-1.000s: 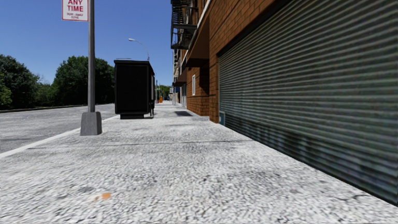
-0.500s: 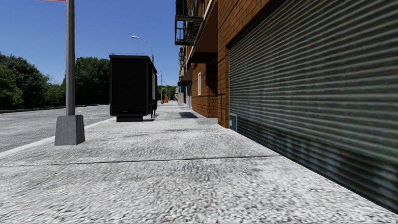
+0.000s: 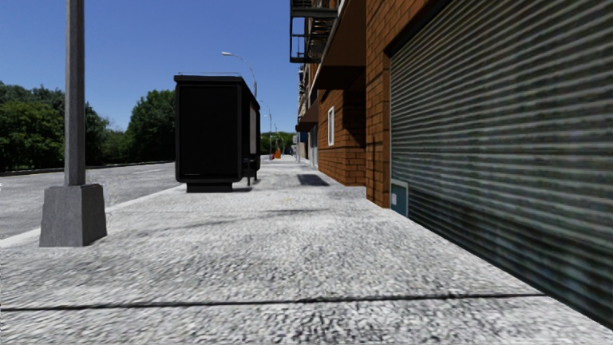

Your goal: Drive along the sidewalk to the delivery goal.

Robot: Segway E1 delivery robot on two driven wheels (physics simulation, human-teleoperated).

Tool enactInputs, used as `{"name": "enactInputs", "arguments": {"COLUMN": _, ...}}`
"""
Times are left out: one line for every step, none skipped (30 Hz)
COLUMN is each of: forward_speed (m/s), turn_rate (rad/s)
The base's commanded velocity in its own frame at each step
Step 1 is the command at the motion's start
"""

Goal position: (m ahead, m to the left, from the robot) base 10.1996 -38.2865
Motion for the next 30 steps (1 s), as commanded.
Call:
{"name": "enactInputs", "arguments": {"forward_speed": 2.00, "turn_rate": 0.29}}
{"name": "enactInputs", "arguments": {"forward_speed": 2.00, "turn_rate": 0.29}}
{"name": "enactInputs", "arguments": {"forward_speed": 2.00, "turn_rate": 0.29}}
{"name": "enactInputs", "arguments": {"forward_speed": 2.00, "turn_rate": 0.29}}
{"name": "enactInputs", "arguments": {"forward_speed": 2.00, "turn_rate": 0.29}}
{"name": "enactInputs", "arguments": {"forward_speed": 2.00, "turn_rate": 0.29}}
{"name": "enactInputs", "arguments": {"forward_speed": 2.00, "turn_rate": 0.27}}
{"name": "enactInputs", "arguments": {"forward_speed": 2.00, "turn_rate": 0.13}}
{"name": "enactInputs", "arguments": {"forward_speed": 2.00, "turn_rate": 0.13}}
{"name": "enactInputs", "arguments": {"forward_speed": 2.00, "turn_rate": 0.00}}
{"name": "enactInputs", "arguments": {"forward_speed": 2.00, "turn_rate": 0.00}}
{"name": "enactInputs", "arguments": {"forward_speed": 2.00, "turn_rate": 0.00}}
{"name": "enactInputs", "arguments": {"forward_speed": 2.00, "turn_rate": 0.00}}
{"name": "enactInputs", "arguments": {"forward_speed": 2.00, "turn_rate": 0.00}}
{"name": "enactInputs", "arguments": {"forward_speed": 2.00, "turn_rate": 0.00}}
{"name": "enactInputs", "arguments": {"forward_speed": 2.00, "turn_rate": 0.00}}
{"name": "enactInputs", "arguments": {"forward_speed": 2.00, "turn_rate": 0.00}}
{"name": "enactInputs", "arguments": {"forward_speed": 2.00, "turn_rate": 0.00}}
{"name": "enactInputs", "arguments": {"forward_speed": 2.00, "turn_rate": 0.00}}
{"name": "enactInputs", "arguments": {"forward_speed": 2.00, "turn_rate": 0.00}}
{"name": "enactInputs", "arguments": {"forward_speed": 2.00, "turn_rate": 0.00}}
{"name": "enactInputs", "arguments": {"forward_speed": 2.00, "turn_rate": 0.00}}
{"name": "enactInputs", "arguments": {"forward_speed": 2.00, "turn_rate": 0.00}}
{"name": "enactInputs", "arguments": {"forward_speed": 2.00, "turn_rate": 0.00}}
{"name": "enactInputs", "arguments": {"forward_speed": 2.00, "turn_rate": 0.00}}
{"name": "enactInputs", "arguments": {"forward_speed": 2.00, "turn_rate": 0.00}}
{"name": "enactInputs", "arguments": {"forward_speed": 2.00, "turn_rate": 0.00}}
{"name": "enactInputs", "arguments": {"forward_speed": 2.00, "turn_rate": 0.00}}
{"name": "enactInputs", "arguments": {"forward_speed": 2.00, "turn_rate": 0.00}}
{"name": "enactInputs", "arguments": {"forward_speed": 2.00, "turn_rate": 0.00}}
